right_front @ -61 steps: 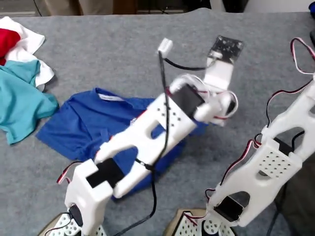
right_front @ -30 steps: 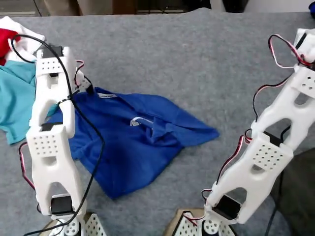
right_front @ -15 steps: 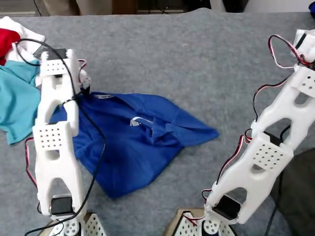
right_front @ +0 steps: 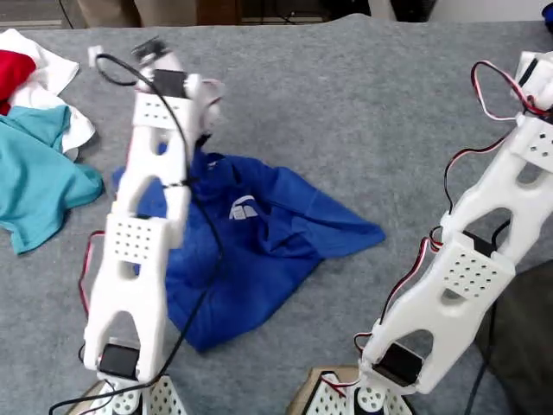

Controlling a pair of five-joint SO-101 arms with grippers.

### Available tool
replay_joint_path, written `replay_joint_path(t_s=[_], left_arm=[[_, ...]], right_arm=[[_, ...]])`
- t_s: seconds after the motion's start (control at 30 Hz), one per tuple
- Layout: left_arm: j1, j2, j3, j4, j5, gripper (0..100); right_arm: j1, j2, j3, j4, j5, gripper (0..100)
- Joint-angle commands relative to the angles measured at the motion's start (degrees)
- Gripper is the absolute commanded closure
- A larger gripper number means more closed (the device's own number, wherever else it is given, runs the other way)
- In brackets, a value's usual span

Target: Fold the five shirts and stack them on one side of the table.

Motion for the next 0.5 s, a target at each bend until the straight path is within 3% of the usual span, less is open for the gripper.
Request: replay_joint_path(t_s=[0.0, 0.27, 0.47], left_arm=[[7.47, -1.63, -9.49, 0.44, -0.53, 98], [22.95, -1.54, -14.07, 0.09, -3.52, 98], [29.80, -1.10, -13.54, -1.58, -3.87, 98]], right_arm=[[-0.66, -0.31, -2.51, -0.53, 0.26, 81.7], [0.66, -0.66, -2.86, -0.53, 0.18, 81.7], [3.30, -0.57, -6.29, -0.09, 0.09, 81.7]])
